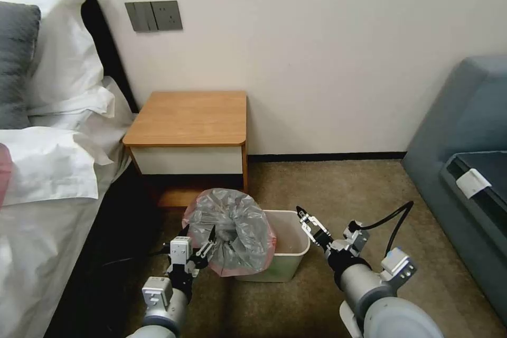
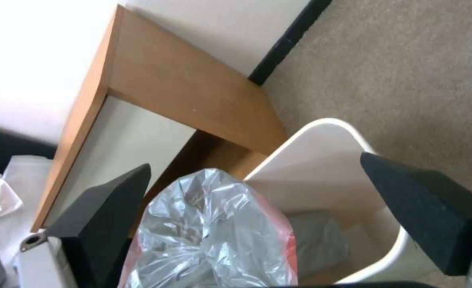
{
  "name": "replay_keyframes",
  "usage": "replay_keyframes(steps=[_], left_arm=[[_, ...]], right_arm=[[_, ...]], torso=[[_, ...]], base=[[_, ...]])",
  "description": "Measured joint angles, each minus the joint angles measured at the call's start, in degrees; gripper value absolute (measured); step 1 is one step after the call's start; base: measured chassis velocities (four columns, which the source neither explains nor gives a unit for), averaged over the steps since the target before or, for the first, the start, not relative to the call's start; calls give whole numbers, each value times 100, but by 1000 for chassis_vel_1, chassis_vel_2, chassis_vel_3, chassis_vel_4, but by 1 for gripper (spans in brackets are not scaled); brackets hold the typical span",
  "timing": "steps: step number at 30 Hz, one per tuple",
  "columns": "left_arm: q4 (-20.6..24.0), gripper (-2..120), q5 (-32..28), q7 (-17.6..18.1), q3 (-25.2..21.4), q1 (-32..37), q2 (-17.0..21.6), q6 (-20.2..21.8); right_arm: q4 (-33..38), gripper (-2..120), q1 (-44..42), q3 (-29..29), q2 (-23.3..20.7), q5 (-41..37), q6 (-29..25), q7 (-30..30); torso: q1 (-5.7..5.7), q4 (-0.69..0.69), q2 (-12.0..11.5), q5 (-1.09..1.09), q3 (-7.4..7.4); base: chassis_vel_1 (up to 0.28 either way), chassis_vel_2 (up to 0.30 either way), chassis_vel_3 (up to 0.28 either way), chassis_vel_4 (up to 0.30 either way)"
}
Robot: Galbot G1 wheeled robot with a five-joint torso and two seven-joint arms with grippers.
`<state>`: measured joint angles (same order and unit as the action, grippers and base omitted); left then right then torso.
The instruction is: Pick up the garbage bag from the table and place it over the trash can.
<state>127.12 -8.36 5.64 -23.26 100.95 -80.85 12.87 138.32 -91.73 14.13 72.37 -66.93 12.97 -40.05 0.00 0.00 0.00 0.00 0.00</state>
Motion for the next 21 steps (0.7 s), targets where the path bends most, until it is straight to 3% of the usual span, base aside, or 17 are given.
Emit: replay_keyframes(steps=[21], left_arm=[[-644, 64, -260, 222, 287, -529, 10, 296]], right_arm=[[-16, 100, -245, 27, 148, 250, -44, 59]], torso=[[0, 0, 0, 0, 0]], base=[[0, 0, 0, 0]])
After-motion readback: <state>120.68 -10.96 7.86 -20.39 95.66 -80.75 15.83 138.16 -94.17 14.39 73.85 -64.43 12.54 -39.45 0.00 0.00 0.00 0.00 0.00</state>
